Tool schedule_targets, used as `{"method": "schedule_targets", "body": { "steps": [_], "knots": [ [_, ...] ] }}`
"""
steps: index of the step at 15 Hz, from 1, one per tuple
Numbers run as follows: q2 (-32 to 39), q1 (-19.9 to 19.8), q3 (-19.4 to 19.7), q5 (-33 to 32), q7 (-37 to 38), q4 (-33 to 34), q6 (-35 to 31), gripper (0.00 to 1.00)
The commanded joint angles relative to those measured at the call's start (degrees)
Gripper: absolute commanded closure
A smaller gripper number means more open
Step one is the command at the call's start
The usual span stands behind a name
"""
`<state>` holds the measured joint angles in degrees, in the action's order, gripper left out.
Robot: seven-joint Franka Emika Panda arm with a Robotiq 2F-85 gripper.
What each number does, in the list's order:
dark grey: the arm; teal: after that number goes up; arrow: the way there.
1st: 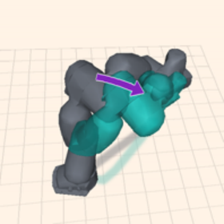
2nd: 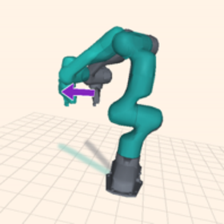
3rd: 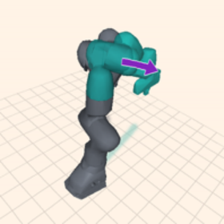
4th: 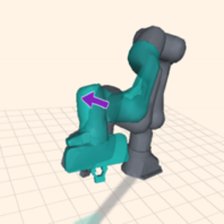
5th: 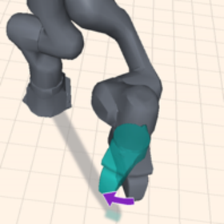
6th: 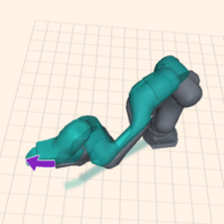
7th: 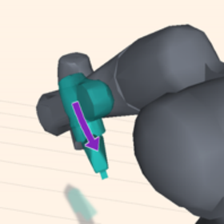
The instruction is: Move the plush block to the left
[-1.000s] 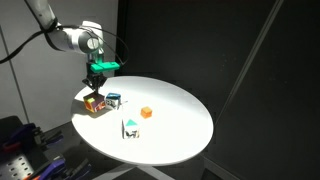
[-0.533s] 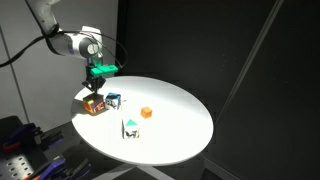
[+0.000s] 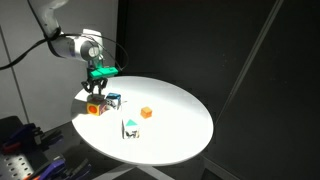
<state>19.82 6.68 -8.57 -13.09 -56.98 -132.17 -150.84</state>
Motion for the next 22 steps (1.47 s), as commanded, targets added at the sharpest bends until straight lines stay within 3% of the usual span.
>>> {"method": "schedule_targets", "body": {
  "steps": [1, 4, 16, 22],
  "knots": [
    [-2.3, 0.2, 0.9, -1.3, 7.5, -1.5, -1.5, 0.22],
    [-4.4, 0.0, 2.1, -1.4, 15.0, -3.3, -1.4, 0.01],
    [-14.0, -3.6, 7.1, 0.6, 44.0, -11.6, -0.6, 0.00],
    [-21.2, -4.5, 8.3, 1.6, 54.9, -15.1, 7.0, 0.00]
  ]
}}
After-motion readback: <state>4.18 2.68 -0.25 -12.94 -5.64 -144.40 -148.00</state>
